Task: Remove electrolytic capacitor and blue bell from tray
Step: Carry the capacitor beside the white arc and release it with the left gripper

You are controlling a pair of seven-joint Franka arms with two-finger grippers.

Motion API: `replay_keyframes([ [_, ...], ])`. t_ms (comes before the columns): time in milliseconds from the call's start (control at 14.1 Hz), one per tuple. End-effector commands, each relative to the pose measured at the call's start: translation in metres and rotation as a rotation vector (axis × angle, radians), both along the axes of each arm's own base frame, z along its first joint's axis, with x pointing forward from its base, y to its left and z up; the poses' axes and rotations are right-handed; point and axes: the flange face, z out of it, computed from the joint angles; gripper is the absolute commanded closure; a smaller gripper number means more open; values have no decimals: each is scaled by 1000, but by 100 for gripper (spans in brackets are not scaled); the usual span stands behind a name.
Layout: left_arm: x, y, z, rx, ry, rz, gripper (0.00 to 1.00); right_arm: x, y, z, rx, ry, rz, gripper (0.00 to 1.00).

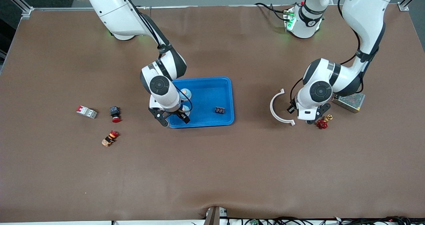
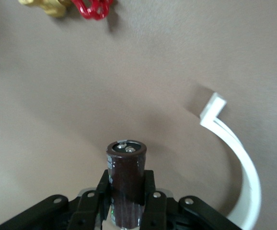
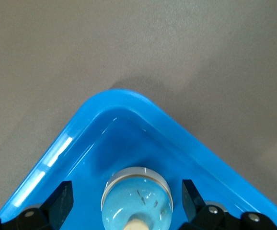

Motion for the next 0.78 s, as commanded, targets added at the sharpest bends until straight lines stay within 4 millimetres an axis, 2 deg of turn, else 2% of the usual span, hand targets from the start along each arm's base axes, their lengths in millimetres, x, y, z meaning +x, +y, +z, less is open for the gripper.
replay_keyframes([
  [0, -5, 3, -12, -15, 3, 12, 87, -9, 12, 0, 6, -4, -12, 0],
  [71, -4, 3, -15, -18, 8, 13, 59, -11, 15, 0, 6, -3, -15, 0],
  [142, -4, 2, -15, -20, 3, 9, 17, -13, 16, -4, 2, 2, -23, 0],
  [212, -1, 1, -12, -20, -5, 8, 0, -14, 16, -6, 1, 3, -22, 0],
  [495, 9, -11, 31, -6, -62, -8, 0, -15, 19, -7, 4, -1, -17, 0],
  [637, 17, -43, 57, -10, -96, 25, 0, -16, 18, -12, -1, 5, -17, 0],
  [708, 16, -66, 65, -22, -113, 32, 0, -16, 18, -12, -1, 5, -17, 0],
])
